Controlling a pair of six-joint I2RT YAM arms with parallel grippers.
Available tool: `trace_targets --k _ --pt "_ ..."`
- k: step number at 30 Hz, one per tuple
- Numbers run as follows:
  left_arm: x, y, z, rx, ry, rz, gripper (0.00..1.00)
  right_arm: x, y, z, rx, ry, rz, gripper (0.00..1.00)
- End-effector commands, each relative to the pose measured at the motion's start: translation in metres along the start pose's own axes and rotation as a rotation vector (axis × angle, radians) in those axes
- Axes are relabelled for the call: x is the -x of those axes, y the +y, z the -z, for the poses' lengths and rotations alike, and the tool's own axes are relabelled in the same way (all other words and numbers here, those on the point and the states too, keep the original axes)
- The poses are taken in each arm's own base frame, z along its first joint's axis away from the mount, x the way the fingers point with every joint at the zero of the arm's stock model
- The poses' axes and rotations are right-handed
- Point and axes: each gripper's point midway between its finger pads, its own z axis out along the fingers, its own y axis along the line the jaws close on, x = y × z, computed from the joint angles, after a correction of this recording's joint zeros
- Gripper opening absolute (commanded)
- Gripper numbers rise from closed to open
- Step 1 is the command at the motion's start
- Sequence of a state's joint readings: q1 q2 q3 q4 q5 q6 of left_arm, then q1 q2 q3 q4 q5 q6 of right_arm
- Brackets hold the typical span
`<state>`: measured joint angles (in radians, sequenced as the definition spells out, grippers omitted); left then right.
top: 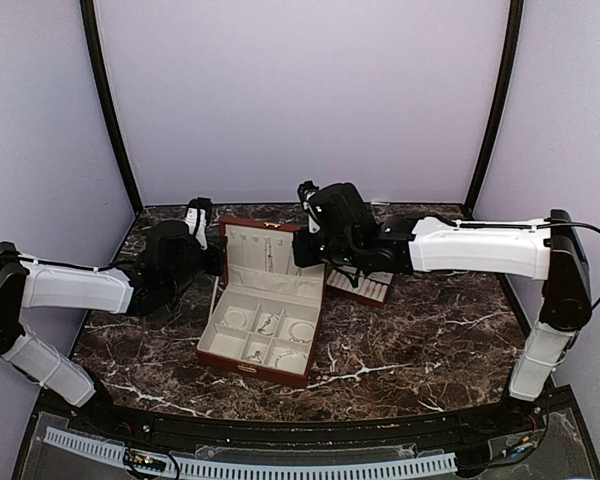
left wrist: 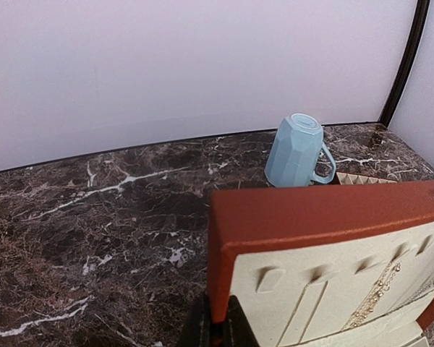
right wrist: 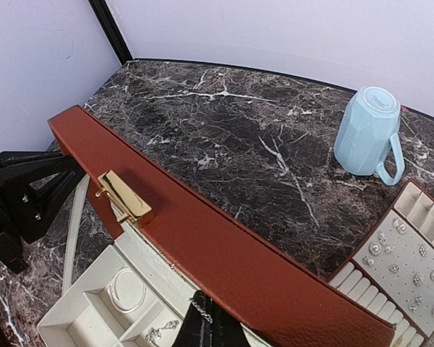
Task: Organize the mixed jewelry
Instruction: Move the jewelry box to the center of the board.
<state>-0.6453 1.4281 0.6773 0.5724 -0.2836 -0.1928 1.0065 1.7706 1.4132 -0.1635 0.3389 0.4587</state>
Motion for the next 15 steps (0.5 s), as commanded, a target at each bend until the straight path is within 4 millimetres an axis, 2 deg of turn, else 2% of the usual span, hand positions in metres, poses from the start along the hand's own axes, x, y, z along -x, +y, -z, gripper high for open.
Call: trace_targets --k 1,10,15 --pt "0.027 -0.013 0.016 -0.050 -0.082 0.118 0.00 0.018 -0.008 0.004 -0.025 -0.058 -0.035 0.00" --pt "0.027 -0.021 0.023 -0.078 -0.080 0.139 0.00 0.025 0.001 -0.002 -0.006 -0.061 -0.034 0.00" --pt "0.027 -0.024 0.026 -0.089 -0.080 0.157 0.00 0.025 0.016 -0.005 0.050 -0.049 -0.005 0.00"
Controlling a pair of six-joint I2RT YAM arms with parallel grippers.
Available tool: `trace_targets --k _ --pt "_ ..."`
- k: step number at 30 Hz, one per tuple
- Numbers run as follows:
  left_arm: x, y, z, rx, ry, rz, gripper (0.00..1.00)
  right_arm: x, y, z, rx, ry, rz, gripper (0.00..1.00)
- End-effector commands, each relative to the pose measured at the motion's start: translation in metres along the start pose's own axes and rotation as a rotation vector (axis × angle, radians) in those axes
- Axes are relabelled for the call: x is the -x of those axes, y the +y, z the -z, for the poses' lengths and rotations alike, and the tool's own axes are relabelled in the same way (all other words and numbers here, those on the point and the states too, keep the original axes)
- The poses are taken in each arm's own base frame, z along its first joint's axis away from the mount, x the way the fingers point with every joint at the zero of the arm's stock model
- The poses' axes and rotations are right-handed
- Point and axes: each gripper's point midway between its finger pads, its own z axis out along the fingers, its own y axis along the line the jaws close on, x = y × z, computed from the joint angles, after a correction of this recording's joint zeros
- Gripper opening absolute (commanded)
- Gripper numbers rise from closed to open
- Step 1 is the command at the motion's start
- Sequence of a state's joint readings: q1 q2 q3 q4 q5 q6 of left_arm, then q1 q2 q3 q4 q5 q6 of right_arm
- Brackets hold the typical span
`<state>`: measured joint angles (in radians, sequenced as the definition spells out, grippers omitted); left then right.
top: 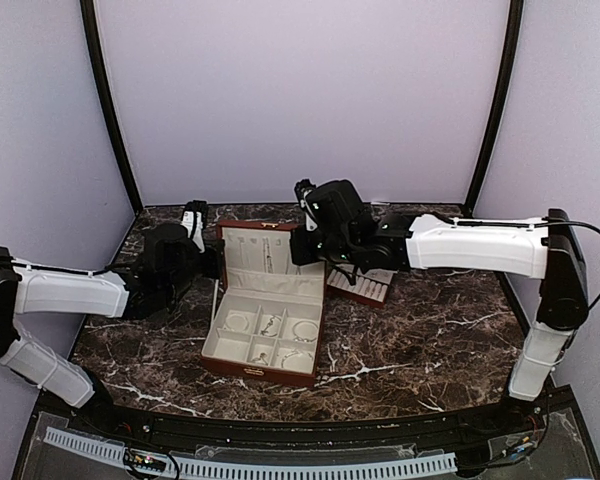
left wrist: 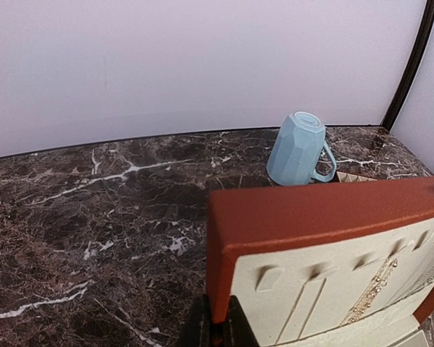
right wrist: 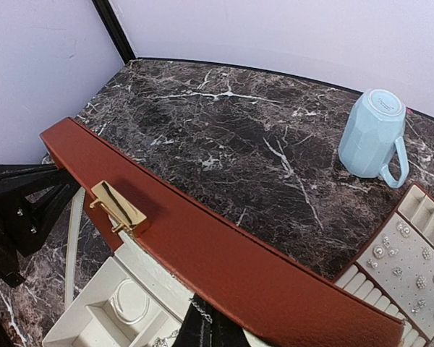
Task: Organize the mixed jewelry
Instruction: Move the jewelry box to the center of the board.
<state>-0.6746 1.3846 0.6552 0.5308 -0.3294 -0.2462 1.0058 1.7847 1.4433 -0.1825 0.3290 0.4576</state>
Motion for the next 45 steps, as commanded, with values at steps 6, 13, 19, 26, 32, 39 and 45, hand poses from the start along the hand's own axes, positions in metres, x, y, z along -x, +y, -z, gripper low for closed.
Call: trace_targets --k 6,13,19,26,32,39,45 --pt "0.030 -0.026 0.016 -0.119 -0.086 0.126 0.00 0.021 0.030 -0.007 0.080 -0.047 0.040 0.00" --pt "0.033 -0.026 0.019 -0.114 -0.096 0.128 0.00 0.025 0.028 -0.008 0.053 -0.060 0.030 0.00" --pt "0.029 -0.031 0.019 -0.127 -0.087 0.132 0.00 0.028 0.034 -0.011 0.076 -0.064 0.026 0.00" --pt "0.027 -0.034 0.026 -0.126 -0.102 0.140 0.00 0.025 0.027 -0.016 0.032 -0.066 0.003 0.00" --pt "0.024 -0.040 0.030 -0.148 -0.098 0.152 0.00 0.025 0.021 -0.018 -0.004 -0.066 -0.027 0.00" --pt "0.018 -0.047 0.034 -0.162 -0.090 0.151 0.00 0.026 0.020 -0.020 -0.018 -0.067 -0.051 0.00" --pt "0.015 -0.055 0.039 -0.183 -0.087 0.152 0.00 0.025 0.015 -0.024 -0.049 -0.064 -0.083 0.00"
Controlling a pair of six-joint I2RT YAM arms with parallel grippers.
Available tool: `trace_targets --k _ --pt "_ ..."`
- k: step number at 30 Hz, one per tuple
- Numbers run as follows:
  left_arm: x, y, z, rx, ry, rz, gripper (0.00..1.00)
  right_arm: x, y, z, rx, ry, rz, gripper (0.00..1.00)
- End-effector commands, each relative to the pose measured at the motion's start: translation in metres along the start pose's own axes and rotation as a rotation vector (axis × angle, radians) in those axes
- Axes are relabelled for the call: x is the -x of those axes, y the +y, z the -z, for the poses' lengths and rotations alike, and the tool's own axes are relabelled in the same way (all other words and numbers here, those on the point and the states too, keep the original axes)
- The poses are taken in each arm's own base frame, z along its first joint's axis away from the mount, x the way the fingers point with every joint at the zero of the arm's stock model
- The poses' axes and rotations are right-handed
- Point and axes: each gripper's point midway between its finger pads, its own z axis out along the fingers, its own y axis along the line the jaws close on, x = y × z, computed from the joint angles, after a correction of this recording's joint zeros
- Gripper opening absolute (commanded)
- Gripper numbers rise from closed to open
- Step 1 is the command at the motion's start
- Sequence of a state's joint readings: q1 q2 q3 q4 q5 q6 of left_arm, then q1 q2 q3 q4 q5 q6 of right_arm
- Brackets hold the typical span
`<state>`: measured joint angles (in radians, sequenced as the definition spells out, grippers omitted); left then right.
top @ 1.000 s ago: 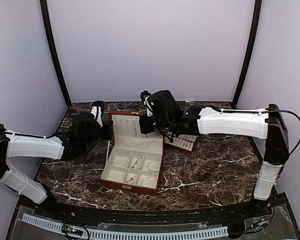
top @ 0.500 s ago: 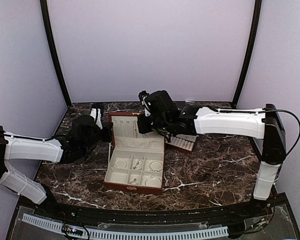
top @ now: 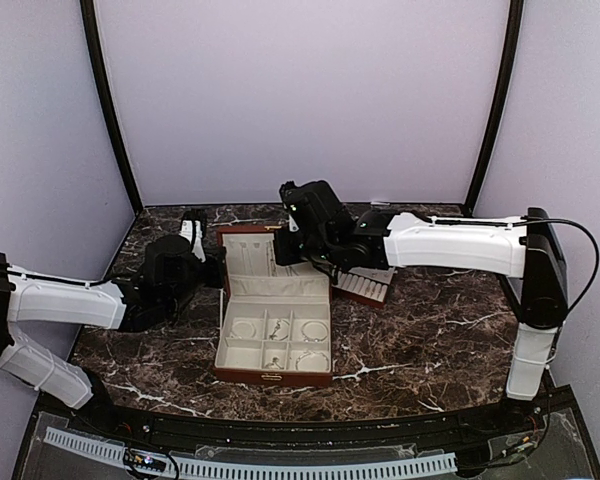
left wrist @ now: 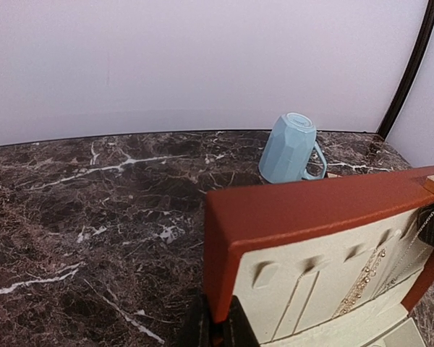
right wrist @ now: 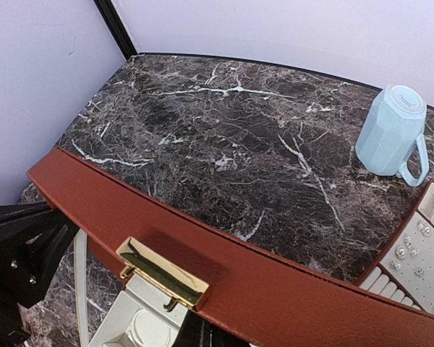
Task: Organize the mixed jewelry
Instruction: Move the jewelry box to the center of the board, then hang the necklace on the necklace hanger.
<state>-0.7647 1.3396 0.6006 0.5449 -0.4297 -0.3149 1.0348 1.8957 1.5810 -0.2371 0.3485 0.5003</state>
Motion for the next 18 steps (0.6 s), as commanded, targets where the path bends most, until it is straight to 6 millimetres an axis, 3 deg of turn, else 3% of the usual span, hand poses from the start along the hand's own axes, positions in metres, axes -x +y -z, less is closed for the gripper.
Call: trace_targets --k 1,12,18 --pt "0.022 -0.043 0.022 -0.197 -0.067 0.111 0.00 0.027 -0.006 -0.003 -0.048 -0.086 -0.069 0.00" --pt "0.015 -0.066 0.024 -0.267 -0.015 0.110 0.00 0.031 -0.022 -0.004 -0.127 -0.080 -0.129 0.00" --pt "0.009 -0.064 0.023 -0.250 -0.009 0.112 0.00 0.031 -0.028 -0.004 -0.110 -0.057 -0.170 0.00"
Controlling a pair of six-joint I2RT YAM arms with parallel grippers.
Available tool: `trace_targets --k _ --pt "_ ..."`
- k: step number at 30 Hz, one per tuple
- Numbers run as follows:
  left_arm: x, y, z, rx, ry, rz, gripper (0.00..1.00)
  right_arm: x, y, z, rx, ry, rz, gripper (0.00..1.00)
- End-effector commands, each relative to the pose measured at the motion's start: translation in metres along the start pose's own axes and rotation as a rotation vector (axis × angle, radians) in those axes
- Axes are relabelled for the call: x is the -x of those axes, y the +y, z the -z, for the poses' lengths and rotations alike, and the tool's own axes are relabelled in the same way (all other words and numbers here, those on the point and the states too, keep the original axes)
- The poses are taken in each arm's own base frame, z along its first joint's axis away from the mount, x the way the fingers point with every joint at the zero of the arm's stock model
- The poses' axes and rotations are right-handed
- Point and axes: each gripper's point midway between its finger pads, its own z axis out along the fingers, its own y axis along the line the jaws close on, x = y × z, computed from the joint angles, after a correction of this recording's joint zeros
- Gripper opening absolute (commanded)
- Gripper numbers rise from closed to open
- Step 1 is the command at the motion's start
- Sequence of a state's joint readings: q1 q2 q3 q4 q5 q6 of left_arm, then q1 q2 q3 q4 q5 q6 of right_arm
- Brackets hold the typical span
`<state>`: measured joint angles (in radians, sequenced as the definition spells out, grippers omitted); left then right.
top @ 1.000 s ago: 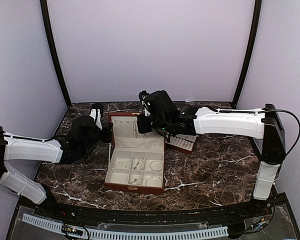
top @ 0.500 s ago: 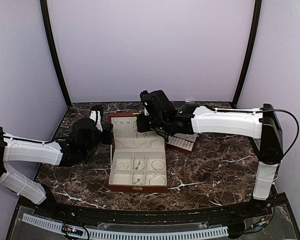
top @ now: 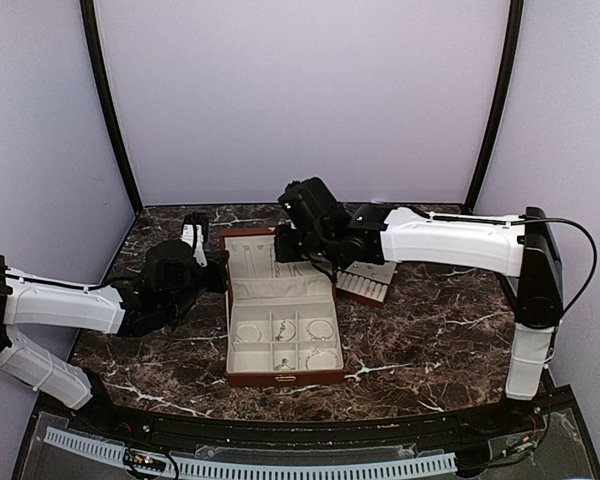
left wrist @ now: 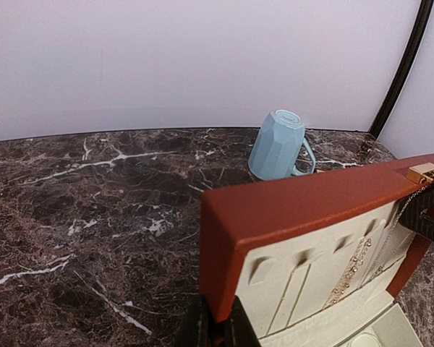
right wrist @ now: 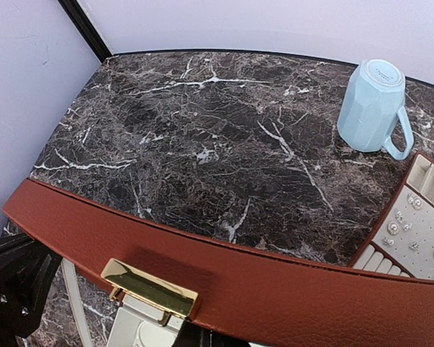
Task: Organize the mixed jewelry
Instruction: Hang the necklace on the necklace hanger.
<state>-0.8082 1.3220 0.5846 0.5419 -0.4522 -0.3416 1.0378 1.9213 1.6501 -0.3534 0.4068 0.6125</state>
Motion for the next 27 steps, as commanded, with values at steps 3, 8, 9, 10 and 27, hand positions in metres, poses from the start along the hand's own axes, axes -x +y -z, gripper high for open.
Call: trace_targets --k 3,8,9,10,27 --pt "0.012 -0.057 0.013 -0.237 -0.008 0.092 0.00 0.038 -0.015 -0.002 -0.010 -0.087 -0.107 0.00" --pt "0.011 -0.060 0.013 -0.250 -0.006 0.089 0.00 0.040 -0.017 0.001 -0.001 -0.081 -0.122 0.00" --pt "0.012 -0.060 0.013 -0.251 -0.007 0.089 0.00 0.040 -0.018 0.001 -0.002 -0.078 -0.124 0.00" --pt "0.011 -0.060 0.013 -0.250 -0.006 0.090 0.00 0.040 -0.018 0.001 -0.003 -0.075 -0.125 0.00" --pt "0.013 -0.060 0.012 -0.244 -0.009 0.076 0.00 0.044 -0.026 0.014 -0.036 -0.001 -0.075 0.00"
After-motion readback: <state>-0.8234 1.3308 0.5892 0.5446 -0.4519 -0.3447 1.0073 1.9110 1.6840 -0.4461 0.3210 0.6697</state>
